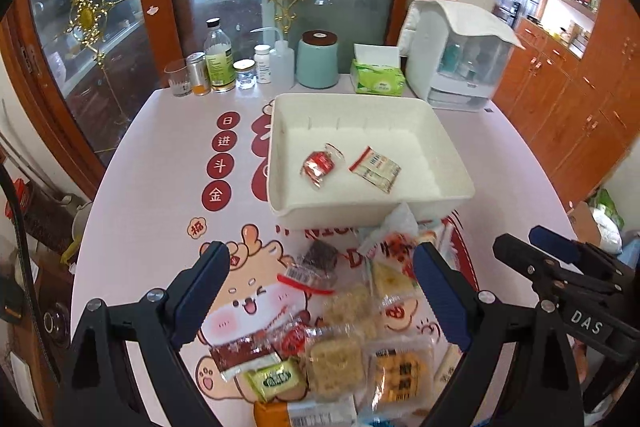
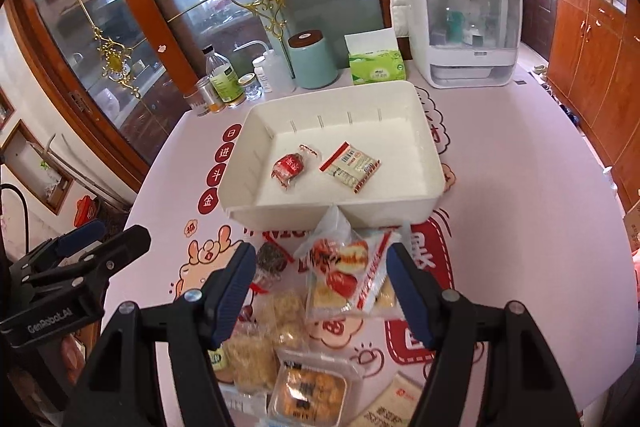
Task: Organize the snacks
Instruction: 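Open both grippers and withdraw them from the white tray, then grasp orange-wrapped bar with left gripper while right grasps beige biscuit bag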
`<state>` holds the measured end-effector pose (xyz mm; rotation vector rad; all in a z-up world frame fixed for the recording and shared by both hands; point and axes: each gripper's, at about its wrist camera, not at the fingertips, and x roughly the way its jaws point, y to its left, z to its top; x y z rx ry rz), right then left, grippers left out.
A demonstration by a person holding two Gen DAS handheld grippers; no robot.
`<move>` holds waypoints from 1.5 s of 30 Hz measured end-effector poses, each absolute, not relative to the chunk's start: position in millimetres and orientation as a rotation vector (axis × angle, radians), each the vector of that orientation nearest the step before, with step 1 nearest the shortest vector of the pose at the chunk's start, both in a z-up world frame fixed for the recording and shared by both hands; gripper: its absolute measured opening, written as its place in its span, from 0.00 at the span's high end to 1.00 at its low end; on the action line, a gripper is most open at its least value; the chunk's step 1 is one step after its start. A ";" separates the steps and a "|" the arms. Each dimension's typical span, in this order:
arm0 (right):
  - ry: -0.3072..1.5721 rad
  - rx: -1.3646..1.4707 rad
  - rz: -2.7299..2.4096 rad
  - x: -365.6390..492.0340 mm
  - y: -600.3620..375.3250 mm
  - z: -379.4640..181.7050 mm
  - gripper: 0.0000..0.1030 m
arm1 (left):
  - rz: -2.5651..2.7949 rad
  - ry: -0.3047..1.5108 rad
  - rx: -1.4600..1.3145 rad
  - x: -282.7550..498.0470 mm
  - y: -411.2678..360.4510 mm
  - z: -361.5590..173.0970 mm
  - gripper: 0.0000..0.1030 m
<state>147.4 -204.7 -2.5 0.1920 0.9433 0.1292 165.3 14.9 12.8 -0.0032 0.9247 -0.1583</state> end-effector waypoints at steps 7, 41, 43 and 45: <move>0.916 0.204 0.089 109.1 -208.5 5.2 0.34 | -0.231 0.900 0.047 125.6 9.0 15.5 0.10; 1.222 0.319 -0.146 -0.1 -273.7 -138.6 0.34 | -0.324 1.108 0.185 58.4 42.1 -138.6 0.10; 1.250 0.330 -0.138 1.5 -270.9 -148.8 0.34 | -0.357 1.115 0.217 53.9 44.3 -149.7 0.10; 1.274 0.345 -0.135 4.4 -268.4 -158.9 0.34 | -0.405 1.118 0.254 49.0 45.1 -159.6 0.10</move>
